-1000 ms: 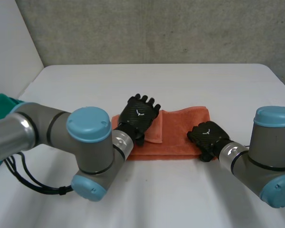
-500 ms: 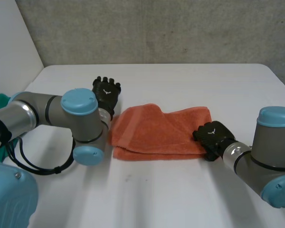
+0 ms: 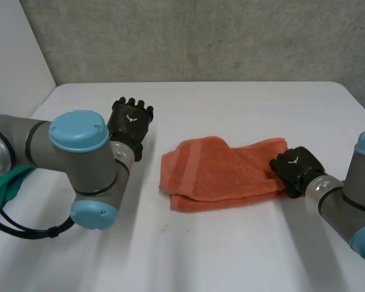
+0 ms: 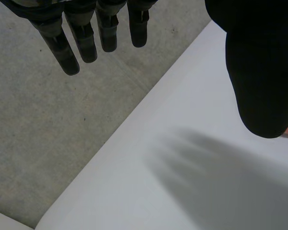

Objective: Fold the laundry.

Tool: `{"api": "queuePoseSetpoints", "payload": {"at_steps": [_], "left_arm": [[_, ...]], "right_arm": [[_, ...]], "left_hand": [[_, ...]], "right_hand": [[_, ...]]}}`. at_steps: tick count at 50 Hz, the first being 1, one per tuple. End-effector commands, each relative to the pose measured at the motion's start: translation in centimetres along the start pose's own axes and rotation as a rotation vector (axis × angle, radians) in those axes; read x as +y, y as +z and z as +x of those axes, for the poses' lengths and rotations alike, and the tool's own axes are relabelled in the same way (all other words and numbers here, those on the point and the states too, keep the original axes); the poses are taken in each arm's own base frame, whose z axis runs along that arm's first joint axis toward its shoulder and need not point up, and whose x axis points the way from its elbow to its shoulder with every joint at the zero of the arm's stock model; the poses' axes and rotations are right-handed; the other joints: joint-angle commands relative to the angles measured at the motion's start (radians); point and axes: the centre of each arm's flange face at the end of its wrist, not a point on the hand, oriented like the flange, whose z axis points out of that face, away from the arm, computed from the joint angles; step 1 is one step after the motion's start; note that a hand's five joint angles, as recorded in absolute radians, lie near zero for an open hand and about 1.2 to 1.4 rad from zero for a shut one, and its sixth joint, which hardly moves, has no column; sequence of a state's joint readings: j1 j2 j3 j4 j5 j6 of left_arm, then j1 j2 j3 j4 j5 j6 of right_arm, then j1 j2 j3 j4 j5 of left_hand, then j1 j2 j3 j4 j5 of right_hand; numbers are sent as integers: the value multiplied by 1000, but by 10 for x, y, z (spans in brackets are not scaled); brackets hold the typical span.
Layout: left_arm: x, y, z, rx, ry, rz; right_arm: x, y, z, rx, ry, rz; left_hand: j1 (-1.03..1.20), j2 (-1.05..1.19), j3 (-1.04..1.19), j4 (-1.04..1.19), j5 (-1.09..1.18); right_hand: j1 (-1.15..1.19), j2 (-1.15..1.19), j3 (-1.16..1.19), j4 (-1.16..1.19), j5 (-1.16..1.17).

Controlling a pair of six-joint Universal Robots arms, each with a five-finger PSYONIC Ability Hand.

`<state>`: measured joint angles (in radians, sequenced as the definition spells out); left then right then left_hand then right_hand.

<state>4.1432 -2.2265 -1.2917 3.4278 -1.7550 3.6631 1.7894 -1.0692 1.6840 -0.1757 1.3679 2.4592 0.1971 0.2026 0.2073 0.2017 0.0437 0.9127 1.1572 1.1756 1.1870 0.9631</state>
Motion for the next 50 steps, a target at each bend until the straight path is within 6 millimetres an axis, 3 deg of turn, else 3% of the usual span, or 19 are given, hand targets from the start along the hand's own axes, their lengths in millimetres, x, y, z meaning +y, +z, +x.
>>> {"api": "queuePoseSetpoints", "payload": {"at_steps": [1,5,7,9,10,11,12,16,20,21,22,24,26,28,34,38,42,47,50], "left_arm": [[-6,-20,-10,0,-11,-2],[-12,-28,-17,-10,-13,6],[-15,-32,-22,-17,-15,12],[-17,-34,-24,-24,-18,14],[-18,-35,-28,-32,-19,16],[-19,-36,-30,-36,-20,17],[-20,-38,-31,-39,-22,19],[-20,-41,-33,-39,-46,16],[-21,-43,-33,-38,-85,19],[-21,-42,-33,-38,-91,20],[-22,-42,-33,-38,-98,23],[-22,-42,-33,-38,-101,24],[-25,-41,-35,-43,-104,33],[-27,-40,-36,-46,-106,40],[-60,-33,-39,-66,-164,145],[-79,-32,-27,-22,-246,205],[-84,-33,2,95,-314,223],[-80,-37,39,221,-351,182],[-63,-32,59,262,-337,111]], "right_arm": [[-25,-5,21,90,-292,36],[-40,-3,28,150,-579,65],[-60,-3,18,150,-716,130],[-79,-6,-1,123,-754,209],[-94,-9,-27,67,-770,298],[-100,-10,-42,30,-777,343],[-105,-14,-71,-49,-797,416],[-104,-23,-121,-208,-841,542],[-99,-22,-134,-266,-830,563],[-97,-22,-135,-272,-825,560],[-95,-24,-138,-285,-813,555],[-93,-25,-139,-304,-777,544],[-91,-25,-136,-326,-672,516],[-98,-28,-125,-341,-497,494],[-140,-49,-62,-303,81,498],[-132,-44,-23,-276,334,405],[-116,-34,0,-247,427,294],[-106,-20,2,-259,453,212],[-98,-2,1,-267,480,172]], "left_hand": [[-23,-28,-33,-27,-44],[-23,-28,-33,-27,-44],[-23,-28,-33,-27,-44],[-23,-28,-33,-27,-44],[-23,-28,-33,-27,-44],[-23,-28,-33,-27,-44],[-23,-28,-33,-27,-44],[-23,-28,-33,-27,-44],[-23,-28,-33,-27,-44],[-23,-28,-33,-27,-44],[-23,-28,-33,-27,-44],[-23,-28,-33,-27,-44],[-23,-28,-33,-27,-44],[-23,-28,-33,-27,-44],[-23,-28,-33,-27,-44],[-23,-28,-33,-27,-44],[-23,-28,-33,-27,-44],[-23,-28,-33,-27,-44],[-19,-24,-29,-23,-40]], "right_hand": [[484,239,221,209,259],[484,239,221,209,259],[484,239,221,209,259],[484,239,221,209,259],[484,239,221,209,259],[484,239,221,209,259],[484,239,221,209,259],[484,239,221,209,259],[484,239,221,209,259],[345,101,82,71,120],[33,-212,-230,-242,-192],[-257,-501,-520,-531,-482],[-626,-870,-889,-900,-851],[-738,-983,-1001,-1013,-963],[-738,-983,-1001,-1013,-963],[-738,-983,-1001,-1013,-963],[-738,-983,-1001,-1013,-963],[-738,-983,-1001,-1013,-963],[-738,-983,-1001,-1013,-963]]}}
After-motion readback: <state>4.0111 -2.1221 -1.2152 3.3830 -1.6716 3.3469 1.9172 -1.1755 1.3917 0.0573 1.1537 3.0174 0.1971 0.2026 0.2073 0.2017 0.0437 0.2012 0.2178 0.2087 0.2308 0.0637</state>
